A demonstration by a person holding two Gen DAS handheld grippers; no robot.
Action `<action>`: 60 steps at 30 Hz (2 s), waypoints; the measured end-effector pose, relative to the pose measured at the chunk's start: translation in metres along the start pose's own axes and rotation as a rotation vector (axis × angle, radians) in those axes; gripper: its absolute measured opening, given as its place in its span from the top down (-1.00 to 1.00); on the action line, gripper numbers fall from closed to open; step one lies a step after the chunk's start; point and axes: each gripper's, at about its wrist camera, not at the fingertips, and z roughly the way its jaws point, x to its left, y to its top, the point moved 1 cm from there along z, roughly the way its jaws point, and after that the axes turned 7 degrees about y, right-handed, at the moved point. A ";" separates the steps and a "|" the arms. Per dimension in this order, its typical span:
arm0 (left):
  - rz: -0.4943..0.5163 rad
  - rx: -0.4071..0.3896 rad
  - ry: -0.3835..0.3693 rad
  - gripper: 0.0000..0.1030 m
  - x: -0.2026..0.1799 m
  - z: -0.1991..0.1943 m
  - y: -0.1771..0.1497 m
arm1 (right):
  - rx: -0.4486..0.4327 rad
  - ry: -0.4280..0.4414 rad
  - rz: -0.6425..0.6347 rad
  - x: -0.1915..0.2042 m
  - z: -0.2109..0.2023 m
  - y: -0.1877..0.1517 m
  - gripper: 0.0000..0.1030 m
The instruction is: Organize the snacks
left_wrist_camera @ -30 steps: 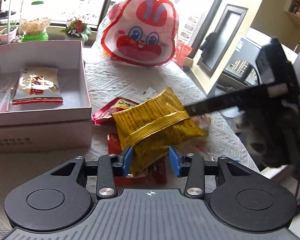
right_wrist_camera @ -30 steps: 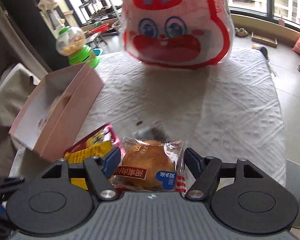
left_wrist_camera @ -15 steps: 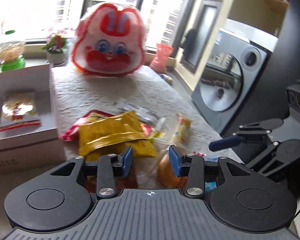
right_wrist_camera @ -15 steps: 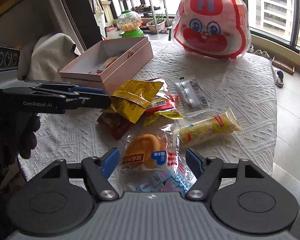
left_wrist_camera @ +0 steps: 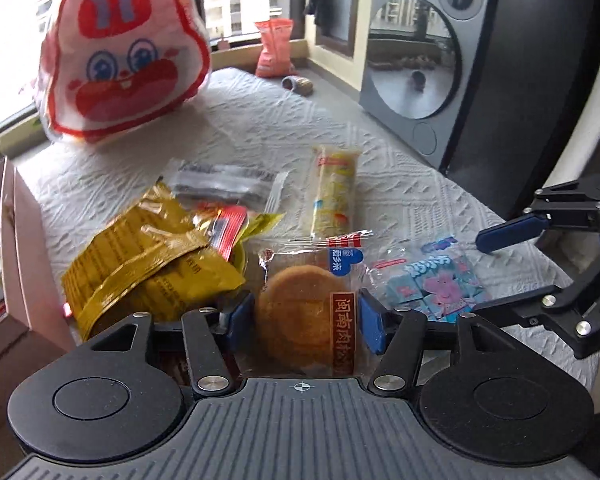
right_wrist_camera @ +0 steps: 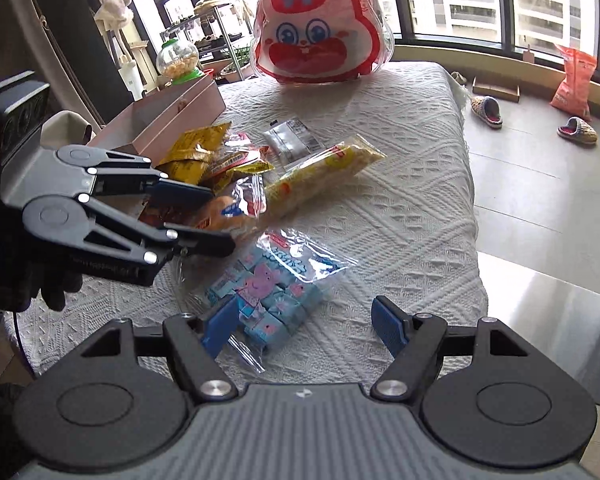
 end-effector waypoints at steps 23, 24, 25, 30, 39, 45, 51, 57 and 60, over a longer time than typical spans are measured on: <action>-0.386 -0.042 0.177 -0.21 0.060 -0.075 -0.094 | -0.049 -0.075 -0.187 0.087 0.048 0.032 -0.53; -0.388 -0.049 0.176 -0.22 0.060 -0.074 -0.094 | -0.062 -0.107 -0.133 0.079 0.047 0.039 -0.53; -0.394 -0.057 0.176 -0.22 0.058 -0.074 -0.096 | -0.072 -0.160 -0.047 0.066 0.049 0.049 -0.53; -0.421 -0.069 0.163 -0.21 0.060 -0.075 -0.099 | -0.077 -0.286 0.261 0.008 0.084 0.084 -0.58; -0.428 -0.080 0.153 -0.21 0.062 -0.075 -0.101 | -0.030 -0.294 0.049 0.048 0.111 0.087 -0.23; -0.417 -0.100 0.137 -0.22 0.063 -0.076 -0.105 | 0.003 -0.216 0.054 0.046 0.085 0.080 0.45; -0.421 -0.097 0.142 -0.22 0.060 -0.077 -0.104 | 0.049 -0.056 0.018 0.071 0.049 0.053 0.46; -0.421 -0.089 0.140 -0.22 0.059 -0.080 -0.107 | 0.125 0.054 -0.121 0.109 0.041 0.024 -0.03; -0.401 -0.077 0.138 -0.22 0.060 -0.083 -0.107 | 0.113 -0.004 -0.227 0.123 0.043 0.013 -0.06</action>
